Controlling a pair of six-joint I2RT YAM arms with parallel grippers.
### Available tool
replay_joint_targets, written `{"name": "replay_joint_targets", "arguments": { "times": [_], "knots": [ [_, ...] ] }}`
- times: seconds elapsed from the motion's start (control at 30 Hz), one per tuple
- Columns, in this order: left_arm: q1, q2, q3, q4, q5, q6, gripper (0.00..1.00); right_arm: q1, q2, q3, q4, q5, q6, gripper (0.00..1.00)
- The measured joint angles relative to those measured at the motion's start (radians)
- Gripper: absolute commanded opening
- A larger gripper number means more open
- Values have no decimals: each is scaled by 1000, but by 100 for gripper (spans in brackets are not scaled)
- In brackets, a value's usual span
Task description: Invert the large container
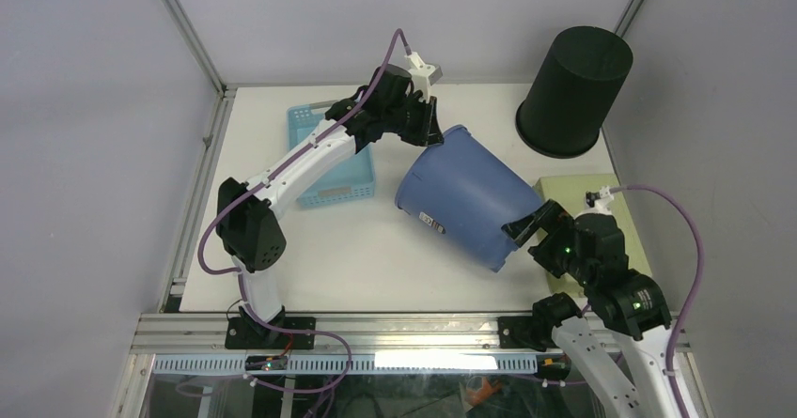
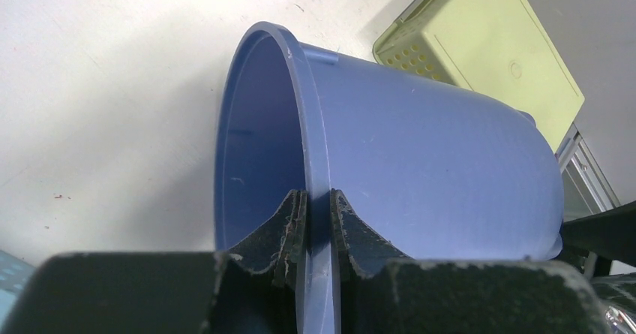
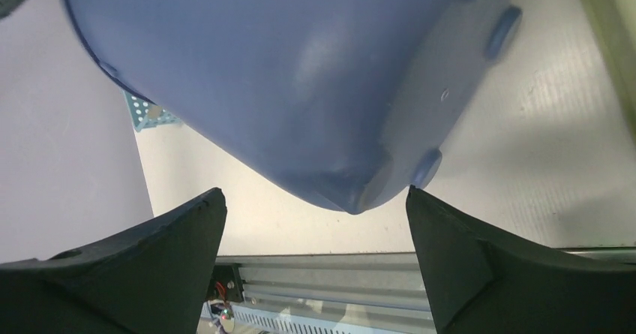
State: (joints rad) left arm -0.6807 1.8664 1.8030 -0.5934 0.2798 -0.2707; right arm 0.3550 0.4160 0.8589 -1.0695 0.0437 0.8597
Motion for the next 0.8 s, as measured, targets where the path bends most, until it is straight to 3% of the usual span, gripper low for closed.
{"name": "replay_joint_targets", "arguments": {
  "times": [0.23,0.8],
  "knots": [
    [0,1,-1,3,0,0,0,0,-36,-140,63,-111,34,95],
    [0,4,-13,26,-9,3,0,0,-37,-168,145,-108,3,96]
  ]
}}
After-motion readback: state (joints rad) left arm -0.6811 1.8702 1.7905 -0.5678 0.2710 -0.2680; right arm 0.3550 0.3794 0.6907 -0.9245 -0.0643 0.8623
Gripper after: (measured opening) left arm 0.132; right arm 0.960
